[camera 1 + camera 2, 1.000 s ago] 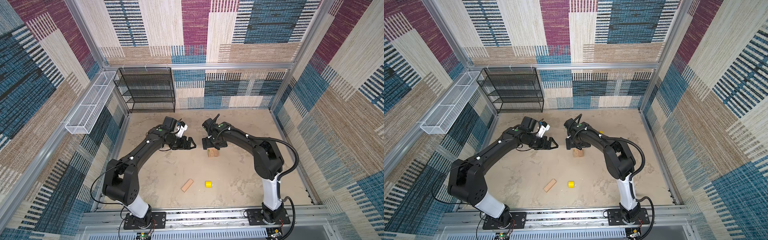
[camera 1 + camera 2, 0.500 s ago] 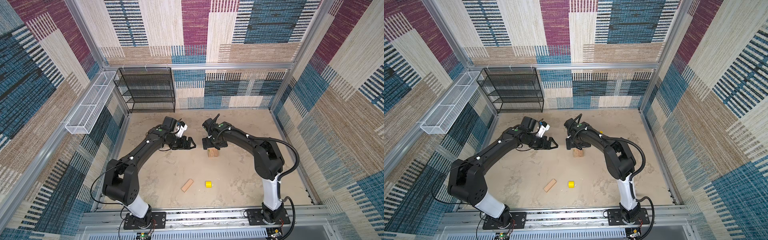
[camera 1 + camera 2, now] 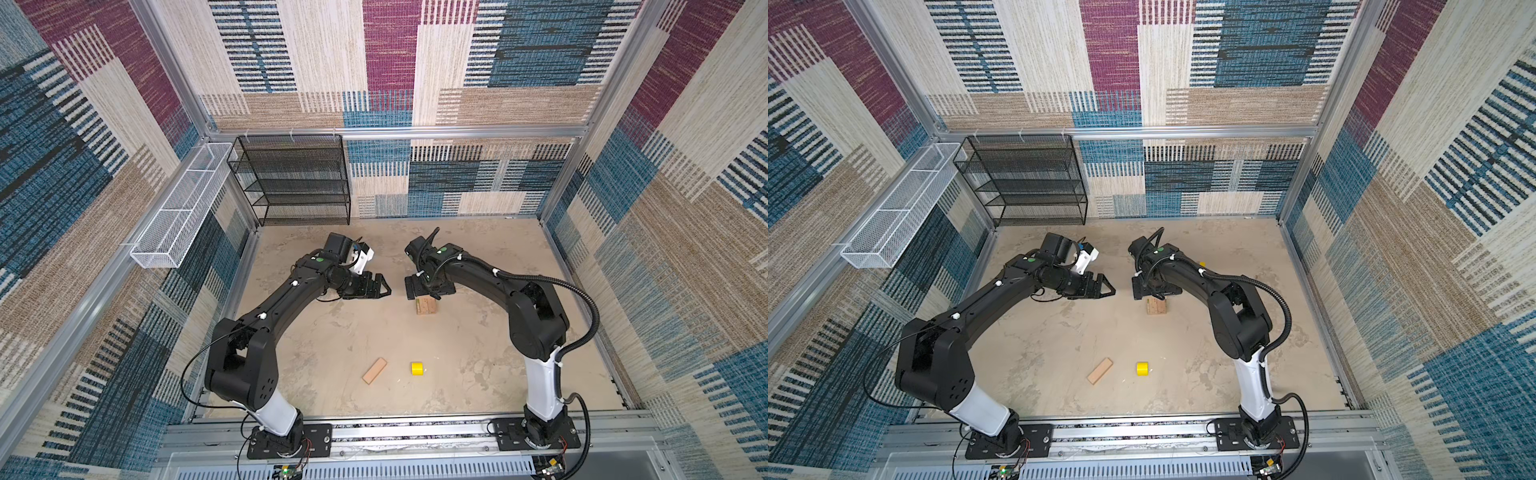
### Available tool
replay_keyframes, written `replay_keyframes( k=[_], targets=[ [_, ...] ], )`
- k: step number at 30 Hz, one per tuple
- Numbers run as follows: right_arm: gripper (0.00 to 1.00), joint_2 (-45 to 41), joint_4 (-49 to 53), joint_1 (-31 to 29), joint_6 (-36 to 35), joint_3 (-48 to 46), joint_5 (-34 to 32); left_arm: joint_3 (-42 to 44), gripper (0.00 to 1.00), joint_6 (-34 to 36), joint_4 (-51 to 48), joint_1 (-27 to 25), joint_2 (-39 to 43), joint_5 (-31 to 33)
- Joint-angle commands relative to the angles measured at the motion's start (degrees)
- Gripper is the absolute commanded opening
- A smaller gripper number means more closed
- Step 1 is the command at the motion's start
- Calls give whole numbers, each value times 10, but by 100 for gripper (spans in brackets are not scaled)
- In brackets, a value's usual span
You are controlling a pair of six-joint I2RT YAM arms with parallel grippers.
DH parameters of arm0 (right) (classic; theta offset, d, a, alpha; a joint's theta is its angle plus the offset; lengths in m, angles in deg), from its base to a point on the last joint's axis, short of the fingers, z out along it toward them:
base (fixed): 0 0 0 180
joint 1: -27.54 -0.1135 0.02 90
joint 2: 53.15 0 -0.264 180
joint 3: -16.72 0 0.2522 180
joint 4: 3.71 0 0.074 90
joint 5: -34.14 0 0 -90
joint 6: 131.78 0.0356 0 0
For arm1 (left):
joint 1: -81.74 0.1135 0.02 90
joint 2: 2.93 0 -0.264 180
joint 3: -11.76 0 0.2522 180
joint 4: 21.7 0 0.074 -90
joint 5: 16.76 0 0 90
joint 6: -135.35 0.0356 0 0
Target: Build the wood block tower
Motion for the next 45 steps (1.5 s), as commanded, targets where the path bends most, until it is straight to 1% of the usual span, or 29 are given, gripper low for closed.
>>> replay_keyframes(
  k=[1, 45],
  targets=[
    [100, -7, 5, 0, -4, -2, -6, -4, 92, -9, -7, 1, 1, -6],
    [100, -18, 10, 0, -6, -15, -7, -4, 92, -12, -7, 4, 0, -7]
  ],
)
